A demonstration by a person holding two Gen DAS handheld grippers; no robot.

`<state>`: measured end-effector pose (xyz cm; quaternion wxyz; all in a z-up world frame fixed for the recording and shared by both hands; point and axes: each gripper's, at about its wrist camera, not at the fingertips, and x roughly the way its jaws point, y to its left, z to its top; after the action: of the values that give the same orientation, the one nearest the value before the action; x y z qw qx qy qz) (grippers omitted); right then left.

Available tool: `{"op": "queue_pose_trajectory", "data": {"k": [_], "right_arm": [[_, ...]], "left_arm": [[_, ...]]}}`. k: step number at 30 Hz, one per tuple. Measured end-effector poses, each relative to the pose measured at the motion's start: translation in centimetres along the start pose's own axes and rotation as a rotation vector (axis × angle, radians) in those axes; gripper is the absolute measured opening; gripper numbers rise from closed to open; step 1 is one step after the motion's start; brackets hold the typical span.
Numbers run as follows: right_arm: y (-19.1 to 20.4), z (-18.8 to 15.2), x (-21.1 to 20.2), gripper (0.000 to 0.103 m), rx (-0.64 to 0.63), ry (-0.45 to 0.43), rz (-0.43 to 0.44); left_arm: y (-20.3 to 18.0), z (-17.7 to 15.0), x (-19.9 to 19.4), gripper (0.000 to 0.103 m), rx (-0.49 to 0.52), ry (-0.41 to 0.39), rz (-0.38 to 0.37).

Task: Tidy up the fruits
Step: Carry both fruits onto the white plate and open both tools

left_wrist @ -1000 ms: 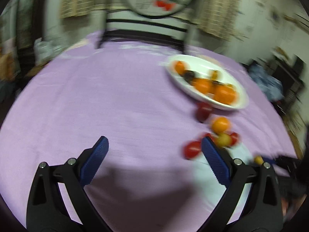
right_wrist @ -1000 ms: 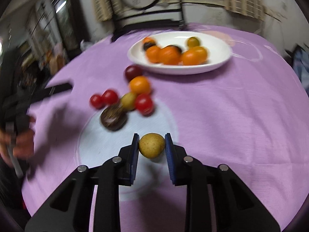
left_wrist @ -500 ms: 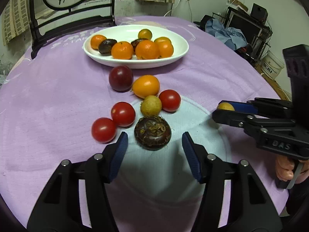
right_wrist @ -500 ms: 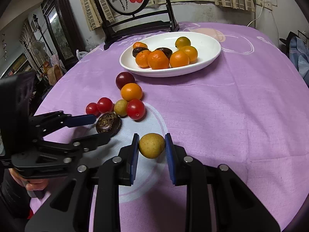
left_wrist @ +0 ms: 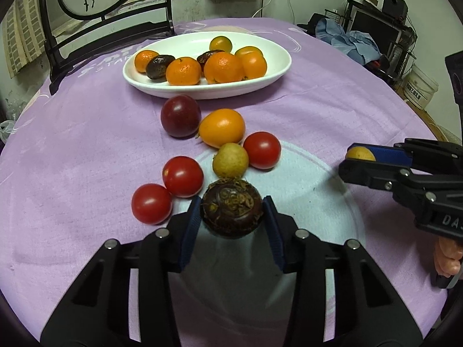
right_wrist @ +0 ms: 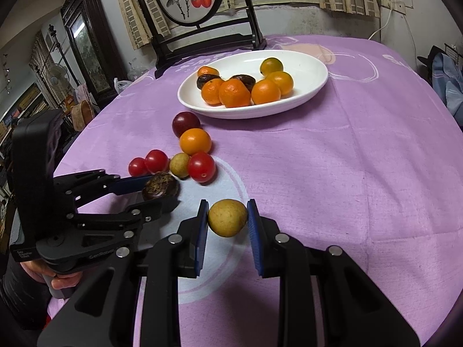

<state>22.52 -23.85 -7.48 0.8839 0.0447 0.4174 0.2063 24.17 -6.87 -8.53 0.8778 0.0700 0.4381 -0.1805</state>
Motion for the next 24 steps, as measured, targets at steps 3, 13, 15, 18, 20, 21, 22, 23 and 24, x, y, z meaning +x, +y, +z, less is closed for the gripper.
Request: {"op": "queue_pose_trajectory", "data": {"k": [3,13,15,18,20,21,22,23,24], "right_arm": [[-0.3,0.0,0.1,0.027,0.015,0.005,0.009],[1.4,1.4,-0.6,0.027,-0.054,-0.108,0.062],[1.2,2.9,-0.7,0.027,-0.027,-0.174,0.052],[0.0,5.6,-0.1,0.027,0.027,-0.274,-0.016],[-1.2,7.4,1.0,0.027,0.063,-0.298,-0.042],[-1.7,8.2,1.6,0.027,0.077,-0.308,-0.052],[-2.3,9.1,2.2,0.027,0.085,-0.313,-0.065],[-2.5,9.5,2.7,0.027,0.089,-0.313,-0.071],[-2.9,10.1,3.2,0.027,0.095,-0.314,-0.074]], "left_arm": [[0.1,-0.3,-0.5,0.044,-0.012,-0.002,-0.004],[1.5,1.0,-4.8,0.044,-0.099,-0.148,-0.097],[2.5,2.9,-5.1,0.044,-0.131,-0.179,-0.088],[3.7,5.9,-4.6,0.044,-0.166,-0.218,-0.066],[4.3,7.7,-4.0,0.044,-0.173,-0.233,-0.041],[4.8,9.0,-3.5,0.044,-0.180,-0.239,-0.028],[5.2,9.8,-3.1,0.044,-0.188,-0.241,-0.025],[5.5,10.7,-2.5,0.044,-0.197,-0.240,-0.022],[6.0,11.6,-1.7,0.044,-0.205,-0.234,-0.015]]}}
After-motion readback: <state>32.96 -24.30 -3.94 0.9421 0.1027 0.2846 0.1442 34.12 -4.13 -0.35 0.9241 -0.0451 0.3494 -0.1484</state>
